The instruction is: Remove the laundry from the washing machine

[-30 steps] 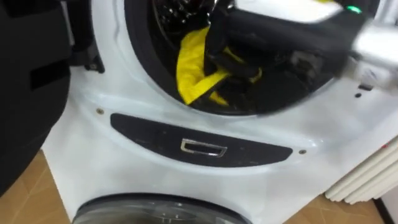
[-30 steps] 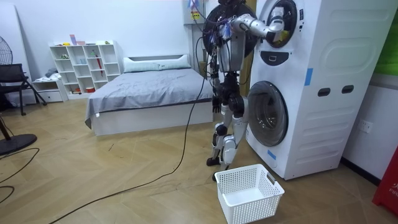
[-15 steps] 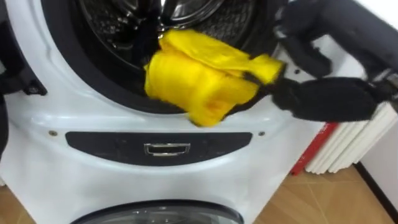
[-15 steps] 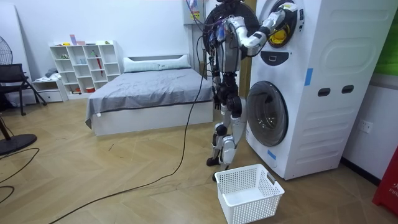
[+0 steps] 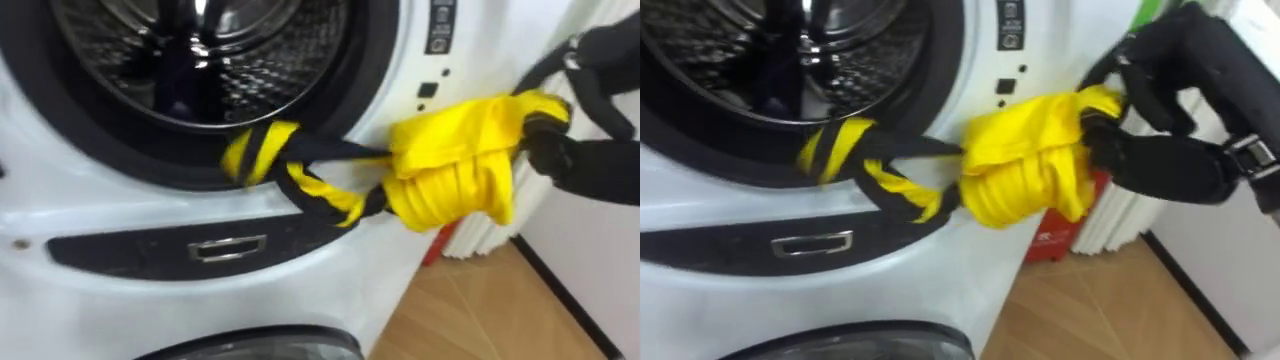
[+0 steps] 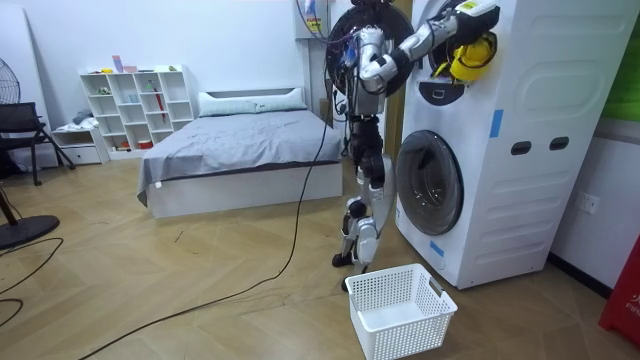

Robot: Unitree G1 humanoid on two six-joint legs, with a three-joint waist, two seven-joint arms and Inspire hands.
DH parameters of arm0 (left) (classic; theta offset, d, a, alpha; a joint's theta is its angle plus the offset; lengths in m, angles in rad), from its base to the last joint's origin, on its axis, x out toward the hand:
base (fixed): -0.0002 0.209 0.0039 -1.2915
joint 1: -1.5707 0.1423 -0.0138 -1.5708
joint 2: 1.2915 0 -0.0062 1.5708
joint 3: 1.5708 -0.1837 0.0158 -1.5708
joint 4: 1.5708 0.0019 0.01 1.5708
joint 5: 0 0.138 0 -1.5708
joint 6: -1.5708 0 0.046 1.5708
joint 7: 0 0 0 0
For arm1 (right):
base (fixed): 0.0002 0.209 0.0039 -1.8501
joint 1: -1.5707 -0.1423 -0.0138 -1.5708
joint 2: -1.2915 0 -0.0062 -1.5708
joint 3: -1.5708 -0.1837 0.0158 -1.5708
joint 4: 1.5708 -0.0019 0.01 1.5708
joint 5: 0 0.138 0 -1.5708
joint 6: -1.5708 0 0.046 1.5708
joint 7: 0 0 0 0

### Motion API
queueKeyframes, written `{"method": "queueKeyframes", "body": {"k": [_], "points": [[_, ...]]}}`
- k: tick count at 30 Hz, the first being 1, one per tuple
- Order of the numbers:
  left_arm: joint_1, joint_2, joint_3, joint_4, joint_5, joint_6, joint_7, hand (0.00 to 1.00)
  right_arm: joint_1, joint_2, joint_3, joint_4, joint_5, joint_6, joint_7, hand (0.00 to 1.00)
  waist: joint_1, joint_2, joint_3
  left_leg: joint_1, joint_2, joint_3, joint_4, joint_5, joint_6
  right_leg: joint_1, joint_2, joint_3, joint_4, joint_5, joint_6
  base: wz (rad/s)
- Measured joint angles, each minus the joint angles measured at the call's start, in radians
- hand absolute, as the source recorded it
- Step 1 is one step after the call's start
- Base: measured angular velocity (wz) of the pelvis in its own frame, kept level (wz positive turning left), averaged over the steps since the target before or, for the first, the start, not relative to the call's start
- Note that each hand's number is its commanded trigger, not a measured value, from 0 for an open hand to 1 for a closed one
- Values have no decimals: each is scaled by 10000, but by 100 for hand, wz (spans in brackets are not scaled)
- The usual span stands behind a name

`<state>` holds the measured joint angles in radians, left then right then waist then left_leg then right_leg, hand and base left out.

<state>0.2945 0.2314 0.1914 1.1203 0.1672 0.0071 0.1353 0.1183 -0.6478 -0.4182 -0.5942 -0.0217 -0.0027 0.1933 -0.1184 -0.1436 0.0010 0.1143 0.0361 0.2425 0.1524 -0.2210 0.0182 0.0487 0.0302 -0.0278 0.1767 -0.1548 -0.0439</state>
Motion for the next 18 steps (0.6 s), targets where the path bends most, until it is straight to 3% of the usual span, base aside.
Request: {"method": "queueKeyframes", "body": {"k": [5, 11, 15, 18], "points": [[-168, 29, -3, 8, -1, 14, -90, 0, 405, 239, -67, 29, -488, 13, -392, 100, -374, 46, 27, -76, 96, 442, 35, -121, 0, -355, 125, 464, 136, 65, 15, -32], [-514, 380, -310, 13, -216, 3, -108, 0, 942, 239, -210, 850, -140, 178, -593, 100, -458, 44, 37, 19, 261, 1576, 62, -232, -68, -662, 393, 1448, 307, 198, 8, -51], [-813, 506, -527, 25, -220, 4, -155, 0, 942, 240, -221, 1378, 421, 273, -584, 100, -895, 51, 51, 4, 392, 2187, 120, -363, -97, -1056, 610, 1999, 398, 359, 0, -46], [-1066, 538, -811, 353, -224, -22, -224, 0, 956, 239, -280, 1433, 647, 274, -567, 100, -1088, 145, 117, -26, 454, 2612, 214, -465, -145, -1254, 745, 2251, 637, 375, -7, -54]]}}
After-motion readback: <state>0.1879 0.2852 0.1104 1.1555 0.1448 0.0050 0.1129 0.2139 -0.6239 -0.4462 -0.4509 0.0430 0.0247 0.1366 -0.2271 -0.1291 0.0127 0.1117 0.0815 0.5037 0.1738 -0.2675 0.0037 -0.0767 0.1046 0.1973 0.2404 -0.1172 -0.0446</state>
